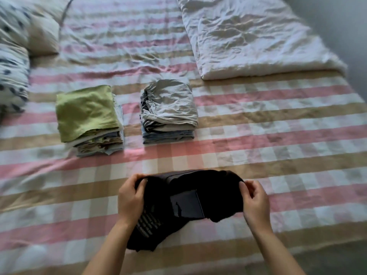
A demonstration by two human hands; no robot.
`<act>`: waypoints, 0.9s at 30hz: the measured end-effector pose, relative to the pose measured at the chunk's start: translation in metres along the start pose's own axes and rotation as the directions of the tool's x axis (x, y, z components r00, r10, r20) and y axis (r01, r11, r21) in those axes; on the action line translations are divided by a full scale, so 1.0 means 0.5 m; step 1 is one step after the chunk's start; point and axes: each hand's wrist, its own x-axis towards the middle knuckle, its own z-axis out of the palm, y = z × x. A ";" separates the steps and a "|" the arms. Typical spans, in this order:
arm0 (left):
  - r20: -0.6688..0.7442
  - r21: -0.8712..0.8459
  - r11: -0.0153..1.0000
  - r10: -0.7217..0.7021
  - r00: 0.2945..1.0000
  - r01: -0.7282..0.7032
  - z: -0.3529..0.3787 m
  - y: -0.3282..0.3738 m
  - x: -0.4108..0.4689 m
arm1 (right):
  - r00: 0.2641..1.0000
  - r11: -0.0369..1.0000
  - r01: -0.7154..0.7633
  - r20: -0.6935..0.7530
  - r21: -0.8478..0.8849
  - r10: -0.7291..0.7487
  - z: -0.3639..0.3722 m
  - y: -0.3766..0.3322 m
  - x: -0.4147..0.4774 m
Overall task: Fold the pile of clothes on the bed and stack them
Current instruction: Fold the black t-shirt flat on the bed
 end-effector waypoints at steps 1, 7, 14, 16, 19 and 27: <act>-0.035 -0.030 1.000 0.005 0.999 -0.006 -0.025 0.029 -0.015 | 0.998 0.998 0.061 0.017 0.004 -0.061 -0.019 -0.040 -0.006; -0.222 -0.037 0.991 0.115 0.968 -0.126 -0.193 0.199 -0.118 | 0.924 0.937 0.349 0.162 0.013 -0.347 -0.124 -0.256 -0.088; -0.231 -0.041 0.992 0.105 0.967 -0.118 -0.320 0.295 -0.219 | 0.890 0.928 0.355 0.263 0.114 -0.373 -0.192 -0.364 -0.186; -0.207 -0.045 0.990 0.118 0.971 -0.130 -0.341 0.310 -0.241 | 0.888 0.929 0.343 0.275 0.139 -0.369 -0.209 -0.376 -0.204; -0.189 -0.075 0.991 0.092 0.978 -0.108 -0.364 0.312 -0.267 | 0.885 0.934 0.318 0.303 0.162 -0.354 -0.235 -0.387 -0.226; -0.138 -0.053 0.997 0.052 0.989 -0.059 -0.333 0.241 -0.228 | 0.894 0.946 0.312 0.308 0.091 -0.325 -0.192 -0.330 -0.176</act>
